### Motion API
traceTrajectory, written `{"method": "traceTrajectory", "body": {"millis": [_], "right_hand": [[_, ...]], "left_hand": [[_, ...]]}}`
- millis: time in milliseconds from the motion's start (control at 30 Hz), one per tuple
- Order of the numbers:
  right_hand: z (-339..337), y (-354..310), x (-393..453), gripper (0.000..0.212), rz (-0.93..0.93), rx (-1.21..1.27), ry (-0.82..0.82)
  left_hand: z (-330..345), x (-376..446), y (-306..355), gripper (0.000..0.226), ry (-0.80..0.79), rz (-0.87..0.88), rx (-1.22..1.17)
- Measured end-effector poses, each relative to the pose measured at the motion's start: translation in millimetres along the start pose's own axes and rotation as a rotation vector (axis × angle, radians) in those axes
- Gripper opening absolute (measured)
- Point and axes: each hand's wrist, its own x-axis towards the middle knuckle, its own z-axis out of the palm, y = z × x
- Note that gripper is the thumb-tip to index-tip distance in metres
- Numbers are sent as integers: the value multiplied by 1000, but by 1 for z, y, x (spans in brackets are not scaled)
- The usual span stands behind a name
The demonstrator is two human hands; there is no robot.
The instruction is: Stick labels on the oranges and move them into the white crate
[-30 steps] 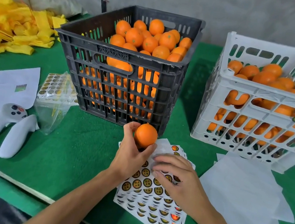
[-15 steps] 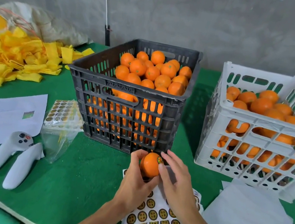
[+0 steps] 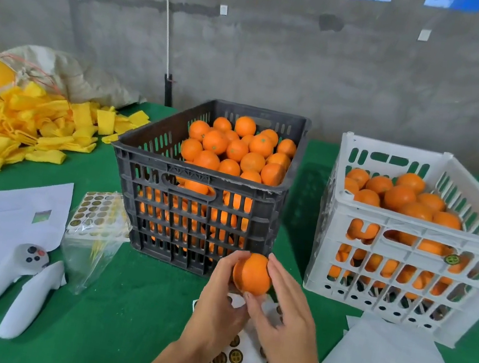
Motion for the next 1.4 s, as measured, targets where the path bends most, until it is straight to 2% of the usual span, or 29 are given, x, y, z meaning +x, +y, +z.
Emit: {"method": "traceTrajectory", "body": {"millis": [133, 233, 333, 433, 533, 667, 767, 833, 900, 967, 1033, 1167, 1300, 1333, 1400], "right_hand": [[-47, -15, 49, 67, -231, -120, 283], [-89, -20, 93, 53, -307, -278, 481], [-124, -20, 123, 48, -230, -308, 546], [-144, -21, 144, 50, -63, -381, 501], [-147, -27, 157, 49, 49, -346, 423], [-123, -39, 168, 39, -200, -282, 341], [-88, -53, 187, 34, -215, -210, 183], [-63, -62, 202, 35, -126, -154, 7], [-46, -67, 219, 39, -11, -93, -163], [-37, -65, 235, 39, 93, -76, -271], [-32, -62, 246, 36, 132, -122, -325], [-24, -59, 250, 35, 146, -159, -308], [-22, -62, 247, 35, 146, -150, -253], [-22, -63, 246, 34, 141, -154, -248], [-24, -65, 244, 30, 138, -161, -239]], "left_hand": [[20, 49, 70, 77, -5, 346, 90], [48, 98, 128, 77, -78, 468, 164], [77, 136, 163, 73, -127, 547, 211], [97, 169, 179, 71, -256, 569, 349], [96, 192, 190, 51, -400, 397, 396], [49, 213, 189, 36, -261, 409, 614], [1, 233, 173, 26, -235, 185, 733], [-27, 247, 152, 19, -353, -43, 883], [-52, 257, 130, 29, -576, -319, 1040], [-69, 264, 111, 40, -849, -570, 1102], [-73, 269, 103, 48, -973, -701, 1133], [-58, 271, 108, 47, -1010, -774, 1074], [-50, 268, 118, 45, -1083, -736, 1067], [-47, 269, 121, 43, -1047, -698, 1044], [-37, 274, 115, 26, -844, -593, 984]]}}
